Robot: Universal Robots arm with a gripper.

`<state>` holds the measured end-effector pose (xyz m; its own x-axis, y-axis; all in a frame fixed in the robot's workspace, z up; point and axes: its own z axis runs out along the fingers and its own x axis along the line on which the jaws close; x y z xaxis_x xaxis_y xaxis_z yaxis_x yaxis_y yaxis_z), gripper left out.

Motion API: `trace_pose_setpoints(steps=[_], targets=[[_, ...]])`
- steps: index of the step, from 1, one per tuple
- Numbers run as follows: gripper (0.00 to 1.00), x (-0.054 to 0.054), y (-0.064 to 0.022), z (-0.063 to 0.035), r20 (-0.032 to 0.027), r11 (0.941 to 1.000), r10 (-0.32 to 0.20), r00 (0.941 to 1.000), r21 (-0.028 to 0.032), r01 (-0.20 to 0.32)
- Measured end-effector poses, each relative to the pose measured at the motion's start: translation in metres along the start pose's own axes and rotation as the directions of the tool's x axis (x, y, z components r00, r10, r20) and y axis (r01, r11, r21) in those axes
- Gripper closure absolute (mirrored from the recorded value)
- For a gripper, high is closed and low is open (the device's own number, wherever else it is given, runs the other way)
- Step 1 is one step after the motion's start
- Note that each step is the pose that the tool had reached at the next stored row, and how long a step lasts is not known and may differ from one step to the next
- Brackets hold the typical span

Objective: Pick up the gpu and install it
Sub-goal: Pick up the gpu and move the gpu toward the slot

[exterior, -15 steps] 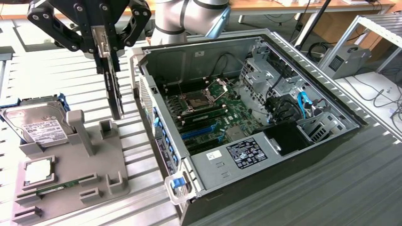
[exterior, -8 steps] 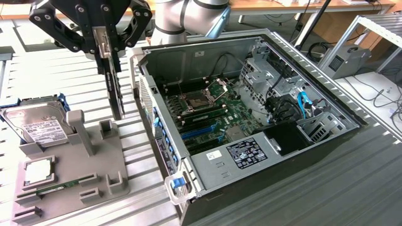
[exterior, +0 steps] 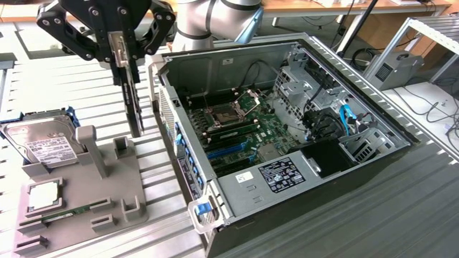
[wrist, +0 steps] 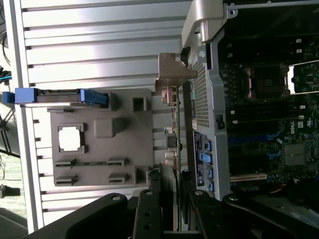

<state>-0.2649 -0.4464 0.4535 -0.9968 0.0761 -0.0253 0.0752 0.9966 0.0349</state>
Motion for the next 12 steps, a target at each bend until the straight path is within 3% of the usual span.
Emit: trace_pose_setpoints(steps=[12], targets=[[0.73, -0.0041, 0.0002, 0.0034, -0.0001, 1.0000, 0.000, 1.0000, 0.0001, 0.000]])
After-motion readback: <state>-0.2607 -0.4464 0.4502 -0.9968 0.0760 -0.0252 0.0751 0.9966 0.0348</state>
